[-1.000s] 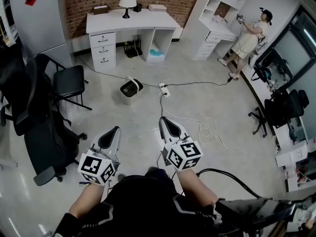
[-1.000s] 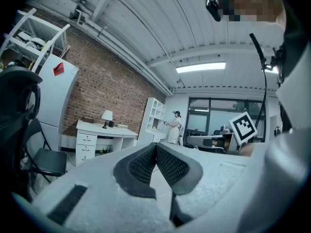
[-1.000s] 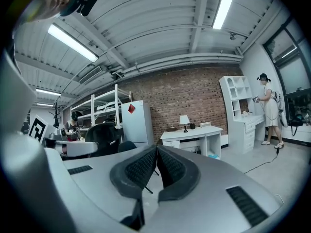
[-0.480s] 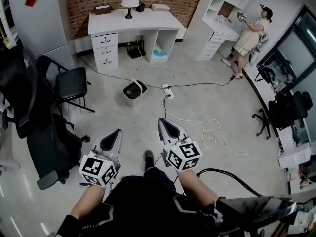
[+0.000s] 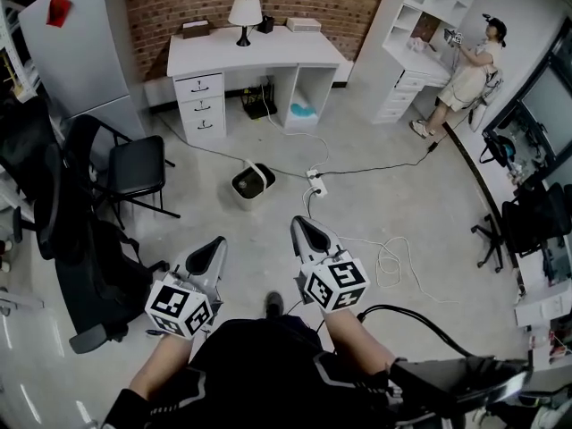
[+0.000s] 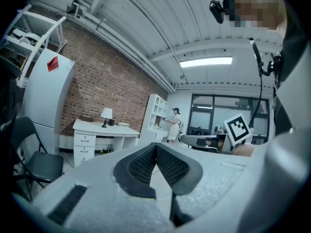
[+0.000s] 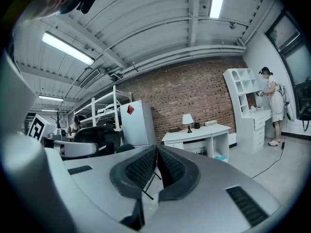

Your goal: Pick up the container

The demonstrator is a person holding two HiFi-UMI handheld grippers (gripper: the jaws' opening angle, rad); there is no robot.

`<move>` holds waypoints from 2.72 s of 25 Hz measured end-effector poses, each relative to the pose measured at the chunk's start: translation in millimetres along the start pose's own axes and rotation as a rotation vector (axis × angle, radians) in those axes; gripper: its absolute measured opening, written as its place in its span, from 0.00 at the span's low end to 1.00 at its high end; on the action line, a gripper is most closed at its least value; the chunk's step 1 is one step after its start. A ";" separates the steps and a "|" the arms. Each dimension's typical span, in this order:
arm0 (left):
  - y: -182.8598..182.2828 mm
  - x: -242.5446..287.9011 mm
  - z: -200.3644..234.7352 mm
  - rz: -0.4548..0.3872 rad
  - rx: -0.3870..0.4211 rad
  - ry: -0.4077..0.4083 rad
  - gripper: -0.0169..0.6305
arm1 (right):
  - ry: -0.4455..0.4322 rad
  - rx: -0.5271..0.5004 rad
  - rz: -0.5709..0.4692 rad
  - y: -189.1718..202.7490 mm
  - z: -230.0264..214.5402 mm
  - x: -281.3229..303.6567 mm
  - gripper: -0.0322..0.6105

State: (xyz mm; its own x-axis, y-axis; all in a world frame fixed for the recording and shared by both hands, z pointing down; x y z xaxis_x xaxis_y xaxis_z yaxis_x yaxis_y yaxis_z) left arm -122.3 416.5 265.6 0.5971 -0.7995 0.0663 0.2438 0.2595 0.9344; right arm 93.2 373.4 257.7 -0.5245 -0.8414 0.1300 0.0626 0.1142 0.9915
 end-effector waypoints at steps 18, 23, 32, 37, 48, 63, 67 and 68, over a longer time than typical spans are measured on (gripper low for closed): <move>-6.6 141.6 -5.6 0.039 0.007 -0.090 0.04 | -0.081 0.016 -0.011 -4.4 -136.4 46.3 0.06; -4.7 163.6 -12.6 0.059 0.012 -0.125 0.04 | -0.104 0.023 -0.007 -5.3 -167.4 49.5 0.06; 0.8 177.2 -3.3 0.091 0.004 -0.190 0.04 | -0.128 0.057 0.006 5.6 -186.8 61.9 0.06; -4.0 191.8 9.5 0.083 -0.002 -0.190 0.04 | -0.120 0.044 0.025 6.8 -192.8 75.8 0.06; -23.0 248.1 70.8 0.076 -0.036 -0.097 0.04 | -0.045 0.012 0.019 -8.8 -207.5 131.3 0.06; -61.9 299.5 205.1 0.060 -0.055 -0.062 0.04 | -0.119 -0.055 0.114 -27.9 -193.4 299.8 0.06; -74.1 308.4 235.8 0.045 -0.053 -0.059 0.04 | -0.118 -0.079 0.130 -32.5 -192.2 332.5 0.06; -76.7 310.6 243.5 0.049 -0.055 -0.058 0.04 | -0.112 -0.073 0.134 -32.9 -192.7 339.5 0.06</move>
State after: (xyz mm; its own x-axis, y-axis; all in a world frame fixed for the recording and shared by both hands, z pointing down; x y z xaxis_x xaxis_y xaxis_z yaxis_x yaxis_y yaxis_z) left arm -141.7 16.3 299.7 0.5645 -0.8147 0.1328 0.2582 0.3271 0.9090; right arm 76.7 -17.8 270.6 -0.5984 -0.7566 0.2637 0.1974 0.1798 0.9637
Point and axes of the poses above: the fingertips, and each gripper's own axes: x forward along the fingers, z to its left, y out of its underside, the point moved 6 cm from there along -x, backward along the fingers, and after that the axes turned 8 degrees about -x, right-handed, at the moved point
